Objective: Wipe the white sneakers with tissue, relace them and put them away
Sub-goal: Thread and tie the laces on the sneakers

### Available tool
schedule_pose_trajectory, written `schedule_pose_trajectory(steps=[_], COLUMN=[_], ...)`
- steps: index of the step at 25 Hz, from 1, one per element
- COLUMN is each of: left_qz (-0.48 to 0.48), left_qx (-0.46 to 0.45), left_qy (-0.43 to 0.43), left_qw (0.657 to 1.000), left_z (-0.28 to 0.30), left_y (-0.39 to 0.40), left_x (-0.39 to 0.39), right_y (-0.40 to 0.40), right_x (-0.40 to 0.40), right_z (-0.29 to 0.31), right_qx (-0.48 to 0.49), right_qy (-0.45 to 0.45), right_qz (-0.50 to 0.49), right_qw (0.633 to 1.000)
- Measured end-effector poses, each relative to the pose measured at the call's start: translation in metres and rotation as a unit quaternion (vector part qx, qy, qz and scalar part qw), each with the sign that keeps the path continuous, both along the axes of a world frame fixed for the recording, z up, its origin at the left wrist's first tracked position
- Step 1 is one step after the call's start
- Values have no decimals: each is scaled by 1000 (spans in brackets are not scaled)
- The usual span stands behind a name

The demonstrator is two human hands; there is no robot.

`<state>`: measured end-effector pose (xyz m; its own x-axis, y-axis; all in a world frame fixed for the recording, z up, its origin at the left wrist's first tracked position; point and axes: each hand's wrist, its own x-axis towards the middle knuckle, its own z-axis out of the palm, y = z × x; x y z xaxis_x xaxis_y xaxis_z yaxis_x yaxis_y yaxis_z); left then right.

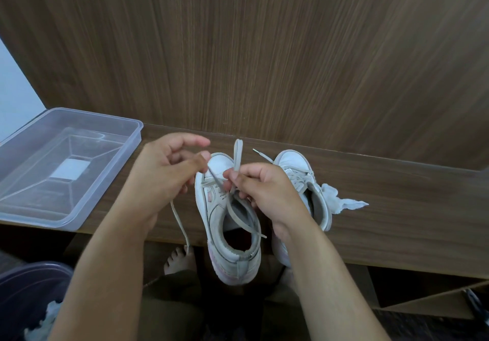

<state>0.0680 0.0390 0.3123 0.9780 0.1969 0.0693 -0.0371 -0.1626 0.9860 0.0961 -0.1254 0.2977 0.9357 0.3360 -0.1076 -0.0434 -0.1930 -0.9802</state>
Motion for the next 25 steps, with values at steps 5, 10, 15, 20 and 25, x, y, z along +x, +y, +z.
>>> schedule_pose_trajectory(steps=[5,10,15,20,25], left_qz=[-11,-52,-85,-130,-31], left_qx=[-70,-53,7,54,219], left_qy=[-44,-64,-74,-54,-72], left_qw=[997,995,994,989,973], left_z=[7,4,1,1,-8], left_y=[-1,-8,-11,-10,1], left_x=[-3,0,1,1,3], right_y=[10,13,7,7,4], right_x=[1,1,-3,-2,1], right_z=[-6,-3,5,2,2], right_qx=[-63,-155,-127,-103,-87], right_qy=[-50,-110,-105,-126,-106], right_qz=[-26,4,55,56,42], right_qw=[996,982,985,985,990])
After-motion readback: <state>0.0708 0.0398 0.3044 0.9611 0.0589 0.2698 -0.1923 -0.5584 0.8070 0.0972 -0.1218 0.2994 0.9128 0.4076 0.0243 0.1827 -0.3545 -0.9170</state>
